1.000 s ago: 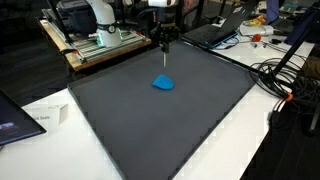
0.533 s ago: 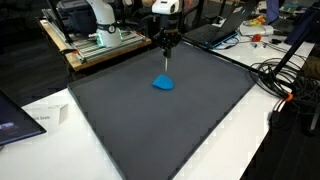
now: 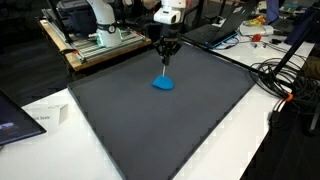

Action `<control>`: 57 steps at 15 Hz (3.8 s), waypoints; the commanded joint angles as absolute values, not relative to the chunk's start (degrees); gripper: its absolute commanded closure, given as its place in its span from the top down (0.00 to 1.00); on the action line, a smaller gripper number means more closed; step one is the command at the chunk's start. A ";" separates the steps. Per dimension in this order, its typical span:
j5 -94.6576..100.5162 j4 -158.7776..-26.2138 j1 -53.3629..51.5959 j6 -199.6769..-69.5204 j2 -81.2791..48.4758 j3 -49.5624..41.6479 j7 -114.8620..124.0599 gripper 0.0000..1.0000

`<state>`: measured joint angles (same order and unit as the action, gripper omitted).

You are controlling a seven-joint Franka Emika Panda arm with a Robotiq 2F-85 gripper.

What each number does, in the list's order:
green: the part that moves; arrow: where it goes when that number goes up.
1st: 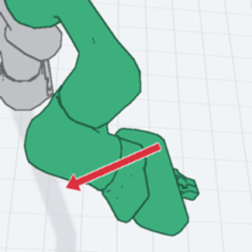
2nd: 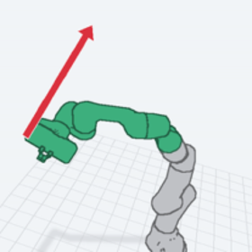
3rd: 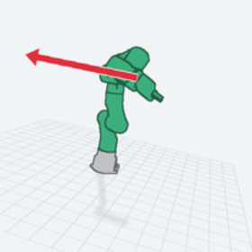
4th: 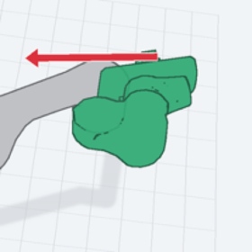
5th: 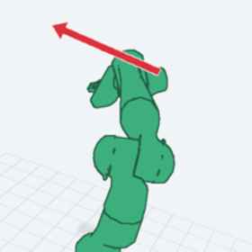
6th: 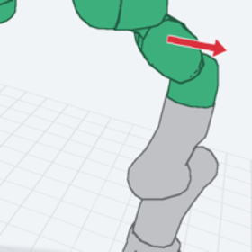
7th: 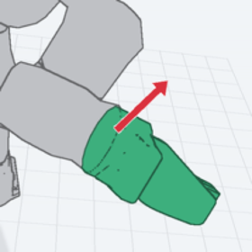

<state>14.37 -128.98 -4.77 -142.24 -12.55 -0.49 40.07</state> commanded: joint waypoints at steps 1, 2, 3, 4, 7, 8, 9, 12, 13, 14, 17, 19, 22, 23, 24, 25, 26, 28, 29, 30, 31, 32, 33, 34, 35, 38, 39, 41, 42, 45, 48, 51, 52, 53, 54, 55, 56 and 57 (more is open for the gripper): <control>14.96 -126.47 -6.28 -138.48 -14.79 -1.84 41.56 0.03; 14.67 -126.17 -6.32 -137.56 -15.18 -1.91 41.31 0.03; 14.41 -125.86 -6.32 -136.73 -15.54 -1.92 41.03 0.03; 14.23 -125.56 -6.29 -136.21 -15.85 -1.93 40.90 0.03; 13.70 -124.52 -6.20 -134.98 -16.88 -1.87 40.44 0.03; 13.36 -124.20 -6.10 -134.65 -17.17 -1.78 40.11 0.03; 13.54 -123.94 -6.13 -134.88 -17.58 -1.87 40.16 0.03; 12.55 -123.45 -5.73 -135.53 -18.58 -1.55 38.50 0.03; 12.43 -123.20 -5.71 -135.53 -19.01 -1.61 38.24 0.03; 12.54 -122.75 -5.79 -134.99 -19.60 -1.77 38.31 0.03; 12.32 -121.58 -5.70 -134.07 -21.43 -2.04 38.04 0.03; 12.44 -120.71 -5.74 -133.60 -22.66 -2.38 38.13 0.03; 11.89 -119.09 -5.44 -131.83 -24.06 -2.44 37.56 0.03; 11.70 -118.69 -5.38 -131.30 -24.42 -2.47 37.39 0.03; 11.35 -118.25 -5.26 -130.70 -24.85 -2.47 37.04 0.03; 11.04 -117.77 -5.19 -130.15 -25.27 -2.53 36.75 0.03; 10.78 -117.39 -5.16 -129.63 -25.59 -2.63 36.55 0.03; 10.11 -116.52 -5.02 -128.06 -26.13 -2.79 35.95 0.03; 9.92 -116.16 -5.04 -127.39 -26.34 -2.92 35.76 0.03; 9.63 -115.74 -5.01 -126.74 -26.51 -2.97 35.56 0.03; 9.47 -115.36 -5.05 -126.14 -26.64 -3.04 35.48 0.03; 9.21 -115.02 -5.06 -125.61 -26.81 -3.04 35.31 0.03; 8.97 -114.72 -5.09 -125.10 -26.88 -2.99 34.99 0.03; 8.59 -114.38 -5.04 -124.06 -26.87 -2.86 34.35 0.03; 8.48 -114.03 -5.10 -122.71 -26.77 -2.83 33.91 0.03; 8.71 -113.03 -5.41 -119.66 -26.49 -2.97 33.21 0.03; 8.78 -112.79 -5.44 -119.05 -26.52 -2.96 33.02 0.03; 8.80 -112.52 -5.42 -117.20 -26.79 -3.00 32.69 0.03; 8.86 -112.49 -5.42 -116.37 -26.96 -3.07 32.60 0.03; 8.85 -112.29 -5.40 -114.72 -27.09 -3.10 32.05 0.03; 9.19 -112.70 -5.68 -114.24 -26.14 -3.08 31.98 0.03; 9.57 -114.11 -6.19 -114.31 -23.74 -2.88 32.09 0.03; 9.74 -114.47 -6.39 -114.42 -23.11 -2.84 32.20 0.03; 9.81 -114.88 -6.63 -114.11 -22.21 -2.71 32.13 0.03; 9.83 -115.25 -6.84 -113.78 -21.36 -2.56 32.07 0.03; 9.87 -115.69 -7.08 -113.65 -20.38 -2.42 32.10 0.03; 10.09 -116.01 -7.39 -113.28 -19.43 -2.34 32.30 0.03; 10.11 -116.23 -7.56 -112.87 -18.54 -2.18 32.38 0.03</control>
